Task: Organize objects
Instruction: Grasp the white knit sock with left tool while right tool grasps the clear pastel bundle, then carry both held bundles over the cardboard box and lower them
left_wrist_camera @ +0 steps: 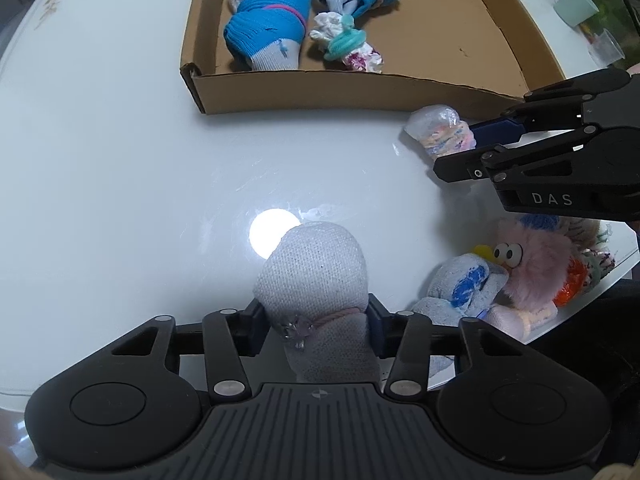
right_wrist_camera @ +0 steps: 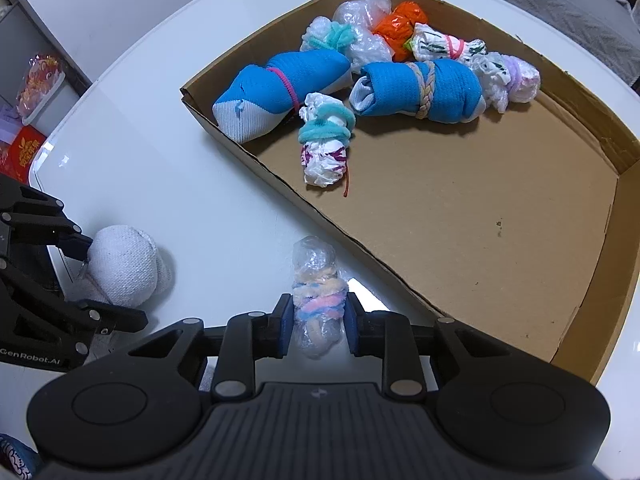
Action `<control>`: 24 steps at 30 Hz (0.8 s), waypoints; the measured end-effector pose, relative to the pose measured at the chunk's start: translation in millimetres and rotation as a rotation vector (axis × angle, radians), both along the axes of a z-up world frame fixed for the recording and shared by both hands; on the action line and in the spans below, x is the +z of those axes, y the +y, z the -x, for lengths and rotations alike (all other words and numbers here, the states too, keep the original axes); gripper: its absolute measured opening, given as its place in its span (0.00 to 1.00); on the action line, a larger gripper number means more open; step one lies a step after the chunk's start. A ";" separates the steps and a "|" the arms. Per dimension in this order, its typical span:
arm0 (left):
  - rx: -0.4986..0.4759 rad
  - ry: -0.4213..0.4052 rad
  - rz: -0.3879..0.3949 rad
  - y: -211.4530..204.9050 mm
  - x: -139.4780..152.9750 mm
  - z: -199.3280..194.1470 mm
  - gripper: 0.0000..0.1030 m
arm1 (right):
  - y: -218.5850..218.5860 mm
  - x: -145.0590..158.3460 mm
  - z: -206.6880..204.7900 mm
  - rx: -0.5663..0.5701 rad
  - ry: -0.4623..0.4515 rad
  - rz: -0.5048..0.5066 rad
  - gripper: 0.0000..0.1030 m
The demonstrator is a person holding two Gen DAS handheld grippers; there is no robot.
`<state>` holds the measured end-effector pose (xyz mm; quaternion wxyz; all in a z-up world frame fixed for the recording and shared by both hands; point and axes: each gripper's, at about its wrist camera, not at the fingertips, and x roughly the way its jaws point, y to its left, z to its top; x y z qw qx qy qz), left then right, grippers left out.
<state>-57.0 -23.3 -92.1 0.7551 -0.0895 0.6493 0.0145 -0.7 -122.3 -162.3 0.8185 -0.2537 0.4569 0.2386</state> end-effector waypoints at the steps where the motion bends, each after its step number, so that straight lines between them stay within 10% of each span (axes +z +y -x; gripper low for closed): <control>1: -0.002 -0.002 0.002 1.1 0.2 -0.1 0.52 | 0.2 0.2 -0.5 -0.001 0.000 0.001 0.23; 24: -0.109 -0.154 -0.063 4.8 45.2 -28.0 0.51 | 9.2 49.1 -12.8 -0.058 -0.022 -0.130 0.23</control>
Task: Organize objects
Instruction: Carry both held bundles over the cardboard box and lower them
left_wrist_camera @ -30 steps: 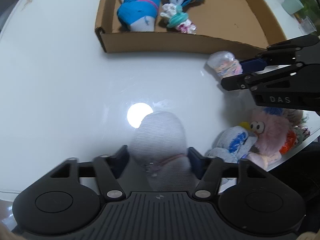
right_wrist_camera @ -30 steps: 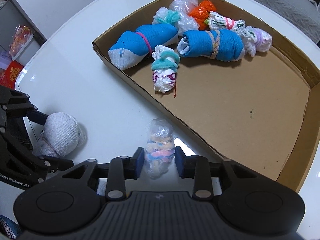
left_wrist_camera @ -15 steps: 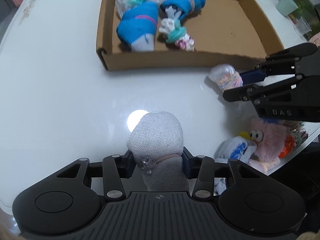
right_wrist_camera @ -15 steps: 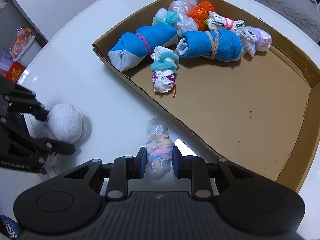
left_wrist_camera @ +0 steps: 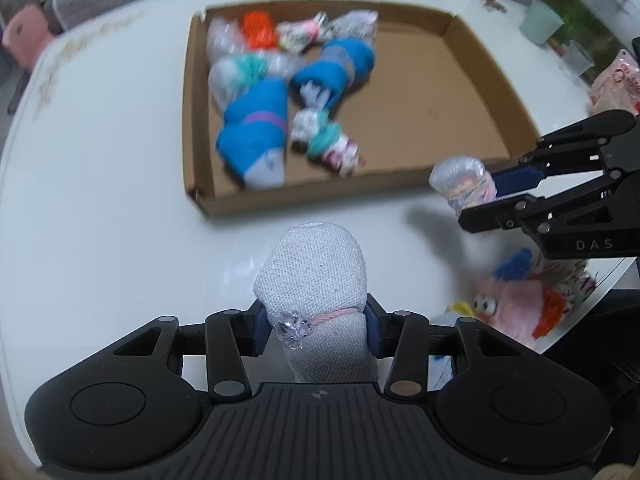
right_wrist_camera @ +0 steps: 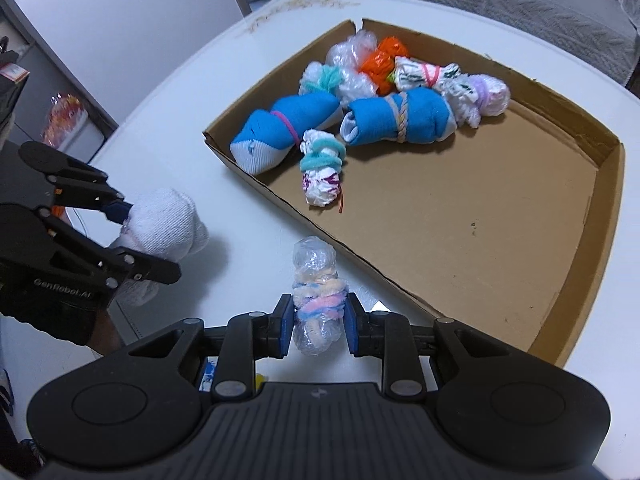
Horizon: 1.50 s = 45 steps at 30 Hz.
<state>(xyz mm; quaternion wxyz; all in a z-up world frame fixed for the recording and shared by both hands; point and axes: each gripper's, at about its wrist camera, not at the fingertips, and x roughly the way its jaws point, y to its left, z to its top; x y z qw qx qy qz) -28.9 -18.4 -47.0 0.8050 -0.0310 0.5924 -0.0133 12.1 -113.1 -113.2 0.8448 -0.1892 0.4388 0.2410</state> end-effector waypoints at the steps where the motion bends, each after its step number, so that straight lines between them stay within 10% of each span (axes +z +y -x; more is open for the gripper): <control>1: -0.008 -0.015 -0.010 -0.4 6.3 0.3 0.51 | 2.9 2.6 1.8 -0.003 -0.007 -0.005 0.23; 22: -0.176 -0.206 -0.052 -40.5 43.0 -96.1 0.51 | -34.7 56.7 -25.4 -0.216 -0.202 -0.048 0.23; 45: -0.286 -0.244 -0.025 -64.8 -24.1 -228.6 0.51 | -69.1 52.0 -124.6 -0.415 -0.290 0.137 0.23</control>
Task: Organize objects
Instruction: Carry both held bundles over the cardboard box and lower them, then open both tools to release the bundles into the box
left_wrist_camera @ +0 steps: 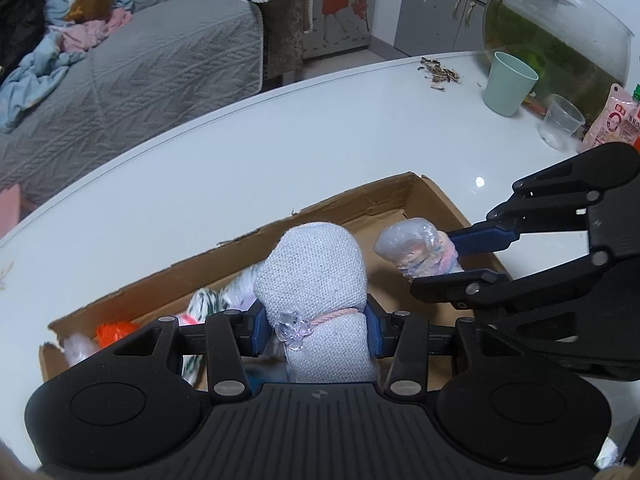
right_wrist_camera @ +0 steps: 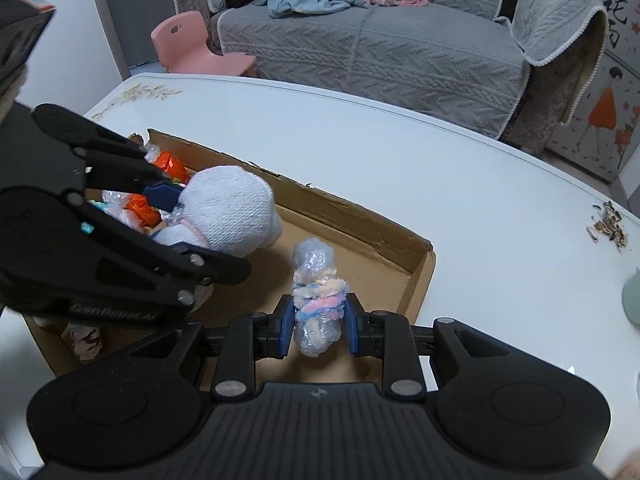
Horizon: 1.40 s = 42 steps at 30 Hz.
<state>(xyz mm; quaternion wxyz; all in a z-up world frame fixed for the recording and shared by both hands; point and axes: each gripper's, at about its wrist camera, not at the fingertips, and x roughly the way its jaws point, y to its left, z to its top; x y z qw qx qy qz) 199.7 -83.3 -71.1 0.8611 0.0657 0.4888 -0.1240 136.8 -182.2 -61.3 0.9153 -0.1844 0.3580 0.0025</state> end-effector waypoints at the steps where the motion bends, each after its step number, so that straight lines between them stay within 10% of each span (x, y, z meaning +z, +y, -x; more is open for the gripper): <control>1: -0.009 -0.004 -0.002 0.1 -1.3 -1.4 0.51 | -1.0 0.7 0.4 0.007 -0.005 -0.006 0.23; 21: -0.141 -0.067 -0.175 -30.6 -15.8 -16.9 0.52 | -9.8 -8.2 -1.3 -0.098 -0.012 0.017 0.25; 42: -0.114 -0.059 -0.206 -27.3 -7.6 -14.8 0.76 | -10.3 -3.8 -0.3 -0.192 0.009 0.057 0.26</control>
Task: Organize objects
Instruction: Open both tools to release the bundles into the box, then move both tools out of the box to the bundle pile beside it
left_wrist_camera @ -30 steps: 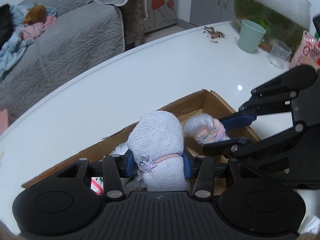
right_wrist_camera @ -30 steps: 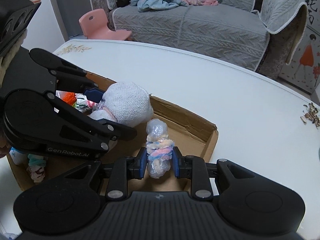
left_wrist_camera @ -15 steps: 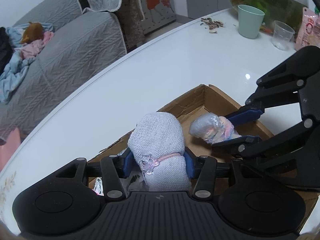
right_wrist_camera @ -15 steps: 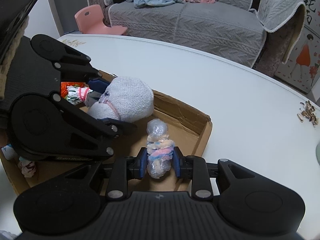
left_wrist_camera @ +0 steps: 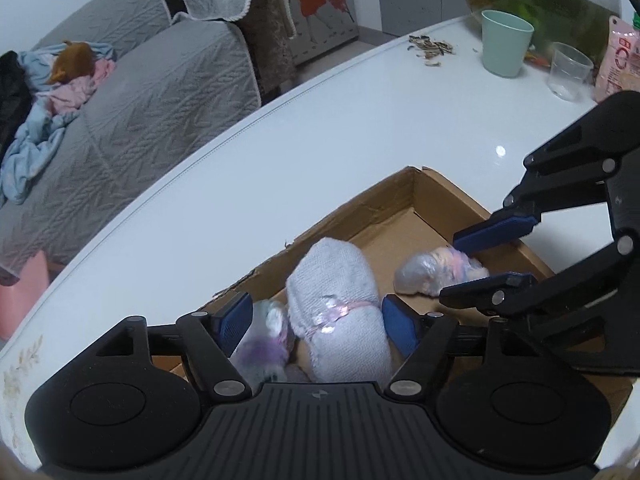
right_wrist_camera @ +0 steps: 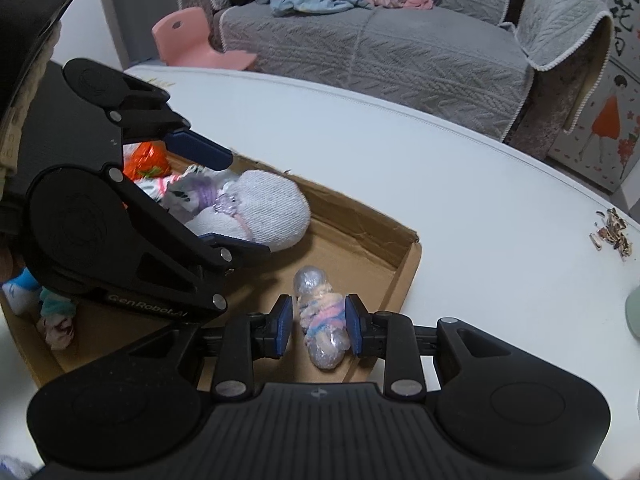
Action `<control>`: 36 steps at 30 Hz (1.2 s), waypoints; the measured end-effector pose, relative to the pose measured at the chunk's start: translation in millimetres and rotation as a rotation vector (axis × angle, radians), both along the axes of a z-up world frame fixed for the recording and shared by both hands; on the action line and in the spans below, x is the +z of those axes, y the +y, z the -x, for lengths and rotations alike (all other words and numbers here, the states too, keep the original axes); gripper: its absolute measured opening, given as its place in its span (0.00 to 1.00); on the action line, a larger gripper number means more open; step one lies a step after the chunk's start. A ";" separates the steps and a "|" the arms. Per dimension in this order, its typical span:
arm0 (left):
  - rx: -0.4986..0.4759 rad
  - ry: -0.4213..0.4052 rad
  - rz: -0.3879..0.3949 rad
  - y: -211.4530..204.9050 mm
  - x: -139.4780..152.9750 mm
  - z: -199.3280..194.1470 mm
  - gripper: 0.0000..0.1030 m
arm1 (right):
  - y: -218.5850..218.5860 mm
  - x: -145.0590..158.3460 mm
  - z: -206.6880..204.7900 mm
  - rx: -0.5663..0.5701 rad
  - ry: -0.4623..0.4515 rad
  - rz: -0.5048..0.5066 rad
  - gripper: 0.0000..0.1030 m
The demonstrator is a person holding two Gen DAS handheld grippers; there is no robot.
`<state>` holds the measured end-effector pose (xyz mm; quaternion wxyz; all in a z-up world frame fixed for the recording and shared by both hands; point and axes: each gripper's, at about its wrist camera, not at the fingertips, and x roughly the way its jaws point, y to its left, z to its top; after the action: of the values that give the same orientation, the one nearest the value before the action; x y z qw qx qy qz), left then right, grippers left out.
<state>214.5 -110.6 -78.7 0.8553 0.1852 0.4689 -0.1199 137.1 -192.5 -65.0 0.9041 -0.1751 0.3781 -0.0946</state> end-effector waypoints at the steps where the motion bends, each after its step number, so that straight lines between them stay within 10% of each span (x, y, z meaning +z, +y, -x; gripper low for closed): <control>1: -0.002 0.004 -0.009 0.0 0.8 0.6 0.76 | -0.1 0.7 0.5 -0.002 0.004 -0.004 0.27; 36: 0.080 0.051 0.011 15.7 22.3 15.0 0.84 | 15.1 -4.2 -0.2 -0.214 0.060 0.001 0.47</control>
<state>199.5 -94.9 -56.4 0.8482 0.1587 0.4968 -0.0930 137.3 -177.4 -69.2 0.8770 -0.1367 0.4217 -0.1855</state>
